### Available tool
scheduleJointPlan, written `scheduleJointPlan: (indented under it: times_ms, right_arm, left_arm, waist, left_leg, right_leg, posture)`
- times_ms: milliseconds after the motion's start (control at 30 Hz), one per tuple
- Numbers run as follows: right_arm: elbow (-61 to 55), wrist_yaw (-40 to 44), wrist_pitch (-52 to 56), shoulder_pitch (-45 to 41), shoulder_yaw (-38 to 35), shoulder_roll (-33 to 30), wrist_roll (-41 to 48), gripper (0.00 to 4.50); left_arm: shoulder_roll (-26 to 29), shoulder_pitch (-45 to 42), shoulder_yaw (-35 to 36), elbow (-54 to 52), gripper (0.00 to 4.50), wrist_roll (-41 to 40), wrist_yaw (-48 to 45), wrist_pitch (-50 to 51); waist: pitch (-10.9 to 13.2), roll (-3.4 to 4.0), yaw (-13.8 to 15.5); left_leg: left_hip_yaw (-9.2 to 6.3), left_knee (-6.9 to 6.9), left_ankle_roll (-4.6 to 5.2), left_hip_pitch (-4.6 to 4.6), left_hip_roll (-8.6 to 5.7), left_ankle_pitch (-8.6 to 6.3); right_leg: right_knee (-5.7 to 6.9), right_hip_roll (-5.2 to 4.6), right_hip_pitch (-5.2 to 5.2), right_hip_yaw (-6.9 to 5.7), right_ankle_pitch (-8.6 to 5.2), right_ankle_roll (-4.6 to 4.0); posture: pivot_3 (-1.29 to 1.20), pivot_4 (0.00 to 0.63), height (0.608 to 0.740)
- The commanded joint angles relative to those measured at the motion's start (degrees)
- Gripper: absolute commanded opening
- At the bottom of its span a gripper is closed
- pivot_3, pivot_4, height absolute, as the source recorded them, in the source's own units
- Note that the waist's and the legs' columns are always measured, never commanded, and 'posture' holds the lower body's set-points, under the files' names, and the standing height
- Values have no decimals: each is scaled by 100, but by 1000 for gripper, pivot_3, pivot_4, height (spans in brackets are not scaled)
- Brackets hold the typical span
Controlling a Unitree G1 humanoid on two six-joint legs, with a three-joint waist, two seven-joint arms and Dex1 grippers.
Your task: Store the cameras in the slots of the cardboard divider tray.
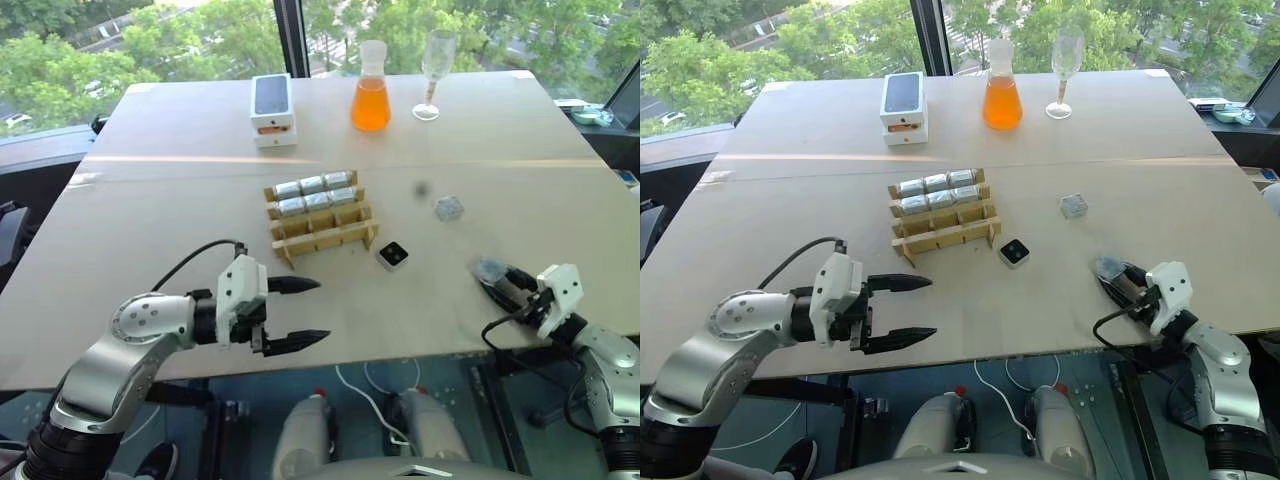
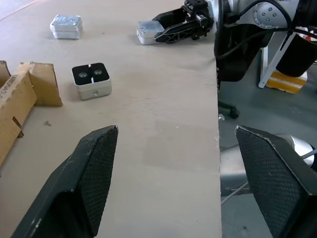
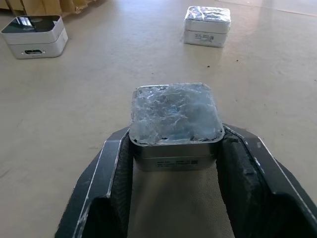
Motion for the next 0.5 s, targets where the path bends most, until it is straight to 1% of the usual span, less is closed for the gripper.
scheduleJointPlan:
  times_ms: [33, 133, 233, 300, 367, 433, 467, 500]
  right_arm:
    - [-384, 133, -350, -218, 147, -199, -186, 1848]
    - [-920, -6, -73, -619, 249, -135, 6, 1848]
    - [-1455, -57, 235, -1262, 728, -44, -135, 1848]
    - [-1588, -29, 222, -1808, 1212, -41, -574, 1848]
    - [-1511, -13, 42, -2338, 1672, -130, -1207, 1848]
    - [-1250, 14, -559, -2821, 2044, -157, -1740, 1848]
    - [-1084, -34, -890, -3057, 2218, -169, -2047, 1848]
    - [-877, -162, -1305, -3327, 2398, -185, -2437, 1848]
  left_arm:
    - [-92, -354, 173, 182, 3922, -74, 237, 150]
    - [-173, -735, 235, 392, 3922, -249, 409, 451]
    - [-167, -1258, 79, 653, 3922, -229, 423, 737]
    - [-254, -1794, -55, 968, 3922, -217, 466, 992]
    - [-399, -2315, -124, 1279, 3922, -276, 535, 1260]
    - [-499, -2693, -156, 1467, 3922, -388, 486, 1525]
    - [-527, -2840, -172, 1532, 3922, -446, 436, 1660]
    - [-527, -2978, -233, 1605, 3922, -438, 348, 1735]
  waist:
    - [1, -1, 0]
    - [11, -2, -32]
    - [15, -6, -35]
    - [15, -7, -18]
    - [17, -10, -2]
    - [19, -15, 4]
    - [21, -17, 0]
    - [23, -22, -7]
  left_leg:
    - [0, 1, 0, 0, 0, 0]
    - [4, 3, 0, 0, 0, 0]
    - [4, 2, -2, 1, 4, 1]
    - [4, 3, -4, 0, 4, 2]
    - [2, 4, -5, -2, 2, 3]
    - [2, 8, -6, -9, 0, 5]
    - [2, 10, -30, -11, -2, 18]
    - [5, 11, -31, -15, -4, 19]
  right_leg:
    - [0, 0, 0, 0, 0, 0]
    - [7, 3, -2, 6, 1, 1]
    - [11, 9, -4, 8, 1, 2]
    - [12, 19, -8, 6, 1, 2]
    - [14, 32, -8, 3, 1, 1]
    - [15, 32, -11, 2, 1, 1]
    - [14, 31, -11, 2, 1, 1]
    - [12, 31, -13, 5, 1, 1]
  posture:
    - [0, 150, 740]
    - [0, 150, 740]
    - [0, 150, 740]
    - [0, 150, 740]
    - [0, 150, 740]
    - [0, 150, 740]
    - [0, 150, 740]
    - [0, 150, 740]
